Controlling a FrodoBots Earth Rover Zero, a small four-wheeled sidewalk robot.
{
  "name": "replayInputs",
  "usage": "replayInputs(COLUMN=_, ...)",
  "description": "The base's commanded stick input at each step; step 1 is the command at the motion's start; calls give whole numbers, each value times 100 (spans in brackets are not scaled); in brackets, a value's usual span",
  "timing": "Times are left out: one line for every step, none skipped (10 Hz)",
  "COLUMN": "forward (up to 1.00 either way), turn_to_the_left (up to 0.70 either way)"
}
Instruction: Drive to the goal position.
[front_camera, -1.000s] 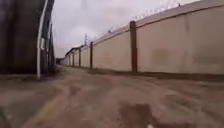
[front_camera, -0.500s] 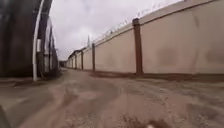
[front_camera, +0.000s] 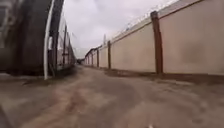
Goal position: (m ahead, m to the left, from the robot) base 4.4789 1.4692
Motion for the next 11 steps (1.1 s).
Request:
replayInputs(forward=85, turn_to_the_left=0)
replayInputs(forward=85, turn_to_the_left=0)
replayInputs(forward=85, turn_to_the_left=0)
replayInputs(forward=85, turn_to_the_left=6)
replayInputs(forward=85, turn_to_the_left=30)
replayInputs(forward=85, turn_to_the_left=34)
replayInputs(forward=85, turn_to_the_left=0)
replayInputs(forward=85, turn_to_the_left=0)
replayInputs(forward=85, turn_to_the_left=0)
replayInputs(forward=85, turn_to_the_left=0)
replayInputs(forward=85, turn_to_the_left=0)
